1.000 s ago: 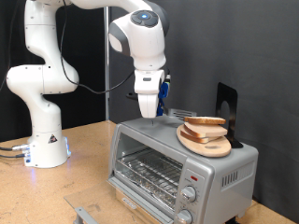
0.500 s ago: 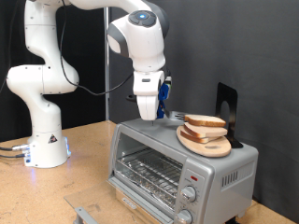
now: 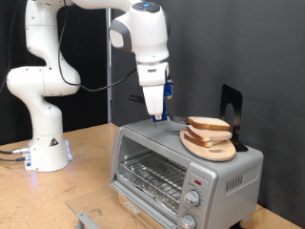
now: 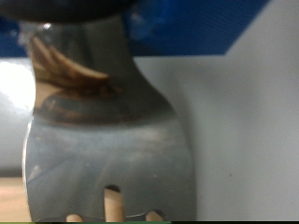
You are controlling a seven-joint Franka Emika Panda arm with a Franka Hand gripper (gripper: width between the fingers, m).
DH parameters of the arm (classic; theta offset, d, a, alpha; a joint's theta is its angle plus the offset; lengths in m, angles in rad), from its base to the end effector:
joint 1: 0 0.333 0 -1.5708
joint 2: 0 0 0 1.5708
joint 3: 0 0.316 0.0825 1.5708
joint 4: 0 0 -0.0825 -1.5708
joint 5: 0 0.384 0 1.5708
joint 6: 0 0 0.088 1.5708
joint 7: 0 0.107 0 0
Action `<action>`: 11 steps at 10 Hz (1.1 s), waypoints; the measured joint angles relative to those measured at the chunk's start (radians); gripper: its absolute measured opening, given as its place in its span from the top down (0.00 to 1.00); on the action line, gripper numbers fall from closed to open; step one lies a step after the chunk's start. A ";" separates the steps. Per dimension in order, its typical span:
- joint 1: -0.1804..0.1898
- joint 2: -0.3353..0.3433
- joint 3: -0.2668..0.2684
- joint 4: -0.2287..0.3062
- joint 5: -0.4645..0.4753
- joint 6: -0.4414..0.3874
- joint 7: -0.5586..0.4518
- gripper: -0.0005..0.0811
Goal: Make a piece of toast with the oven
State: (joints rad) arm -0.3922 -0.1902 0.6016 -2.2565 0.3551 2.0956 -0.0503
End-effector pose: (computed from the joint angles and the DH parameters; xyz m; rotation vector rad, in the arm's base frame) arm 0.4789 0.1254 0.4287 -2.9399 -0.1069 0.0132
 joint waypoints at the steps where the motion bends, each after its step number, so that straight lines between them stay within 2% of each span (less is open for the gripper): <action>1: -0.001 -0.006 0.000 -0.004 -0.006 0.004 -0.003 0.51; 7: -0.001 -0.024 -0.001 -0.012 -0.008 0.015 -0.018 0.51; 11: 0.003 -0.048 0.000 -0.044 -0.004 0.057 -0.040 0.51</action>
State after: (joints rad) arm -0.3888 -0.2380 0.6017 -2.3002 0.3507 2.1529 -0.0907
